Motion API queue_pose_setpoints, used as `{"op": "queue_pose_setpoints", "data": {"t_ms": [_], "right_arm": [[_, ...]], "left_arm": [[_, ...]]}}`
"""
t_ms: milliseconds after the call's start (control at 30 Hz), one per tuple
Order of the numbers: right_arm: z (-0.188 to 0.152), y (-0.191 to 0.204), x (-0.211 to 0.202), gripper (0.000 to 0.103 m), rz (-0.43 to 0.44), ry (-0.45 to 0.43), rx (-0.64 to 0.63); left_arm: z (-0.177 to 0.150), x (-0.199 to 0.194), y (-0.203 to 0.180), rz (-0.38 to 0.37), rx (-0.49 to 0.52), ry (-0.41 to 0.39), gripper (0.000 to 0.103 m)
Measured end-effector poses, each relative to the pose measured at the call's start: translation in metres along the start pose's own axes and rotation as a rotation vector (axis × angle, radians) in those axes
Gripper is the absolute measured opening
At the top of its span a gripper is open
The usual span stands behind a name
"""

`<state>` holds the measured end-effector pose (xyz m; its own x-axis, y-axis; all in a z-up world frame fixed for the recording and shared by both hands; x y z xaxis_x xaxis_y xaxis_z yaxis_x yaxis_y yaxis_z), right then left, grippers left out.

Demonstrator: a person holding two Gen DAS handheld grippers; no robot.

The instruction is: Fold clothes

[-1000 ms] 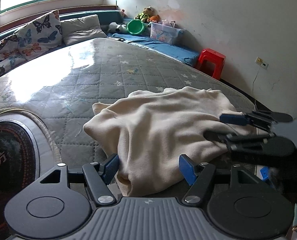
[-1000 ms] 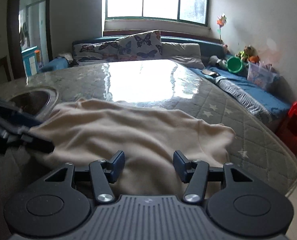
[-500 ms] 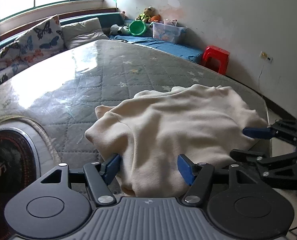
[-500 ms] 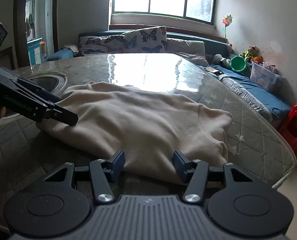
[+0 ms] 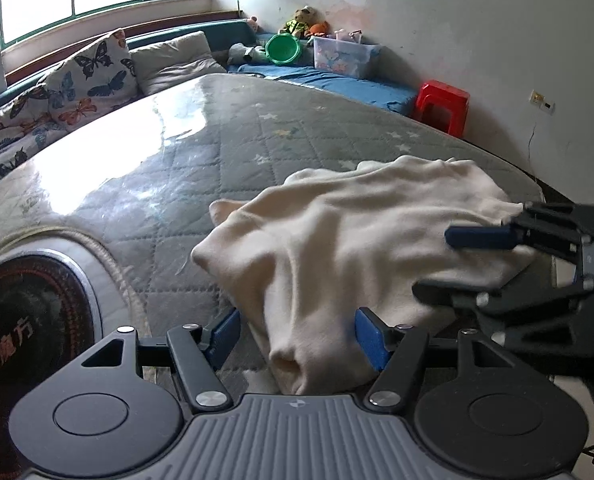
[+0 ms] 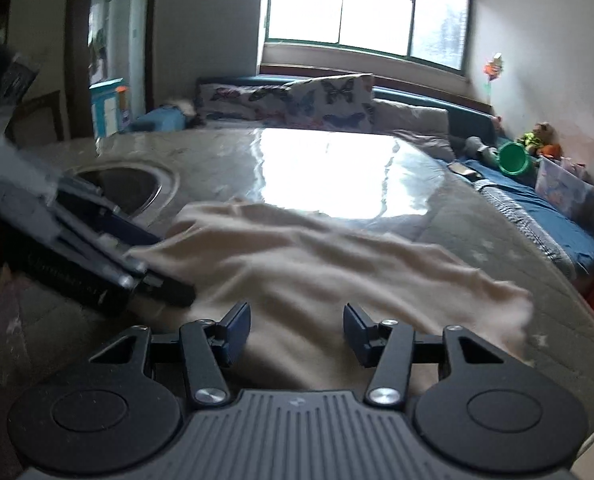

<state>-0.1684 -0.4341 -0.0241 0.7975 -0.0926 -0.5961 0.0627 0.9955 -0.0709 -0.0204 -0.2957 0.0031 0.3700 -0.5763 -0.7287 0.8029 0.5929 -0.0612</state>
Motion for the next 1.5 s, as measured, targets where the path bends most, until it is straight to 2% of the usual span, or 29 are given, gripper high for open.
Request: {"op": "queue_pose_setpoints", "data": {"t_ms": [133,233,433,467,633,733,867,1000,1100,1233,1367,1500], "right_arm": [[-0.008,0.004,-0.007,0.048,0.027,0.014,-0.006],[-0.005,-0.004,-0.013,0.047,0.059,0.022,0.034],[0.014,-0.039,-0.012,0.047,-0.025,-0.031,0.106],[0.017,-0.045,-0.009,0.047,-0.039,-0.032,0.118],[0.031,-0.080,0.020,0.047,-0.081,-0.015,0.192],[0.034,-0.093,0.043,0.047,-0.101,0.023,0.227],[0.033,-0.102,0.065,0.047,-0.126,0.068,0.264],[0.037,-0.090,0.060,0.047,-0.132,0.033,0.223],[0.045,-0.071,0.057,0.047,-0.092,0.007,0.173],[0.052,-0.045,0.068,0.047,-0.031,0.023,0.117],[0.059,-0.023,0.082,0.048,-0.012,0.043,0.055],[0.063,-0.009,0.077,0.049,-0.004,0.029,0.022]], "left_arm": [[0.002,-0.002,0.002,0.002,-0.009,-0.005,0.066],[0.009,-0.012,0.002,0.002,-0.017,-0.044,0.066],[0.021,-0.018,-0.012,-0.037,0.014,-0.096,0.065],[0.022,-0.016,-0.016,-0.050,0.025,-0.098,0.062],[0.017,-0.003,-0.031,-0.102,0.075,-0.076,0.062],[0.013,0.004,-0.034,-0.106,0.091,-0.048,0.062],[0.009,0.007,-0.027,-0.121,0.068,-0.029,0.062],[0.010,0.000,-0.019,-0.133,0.035,-0.043,0.063],[0.010,-0.005,-0.015,-0.129,0.018,-0.051,0.063],[0.008,-0.012,-0.009,-0.121,-0.002,-0.052,0.064],[0.004,-0.022,-0.002,-0.087,-0.013,-0.050,0.065],[-0.002,-0.033,0.014,-0.051,-0.061,-0.050,0.067]]}}
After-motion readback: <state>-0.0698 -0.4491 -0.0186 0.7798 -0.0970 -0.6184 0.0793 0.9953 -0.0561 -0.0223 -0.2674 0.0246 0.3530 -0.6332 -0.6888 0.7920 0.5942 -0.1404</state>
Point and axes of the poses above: each gripper's, at about its wrist camera, not at the fingertips, and x roughly the way its jaws point, y to its left, z to its top, the point moved 1 cm from there along x, roughly the way its jaws point
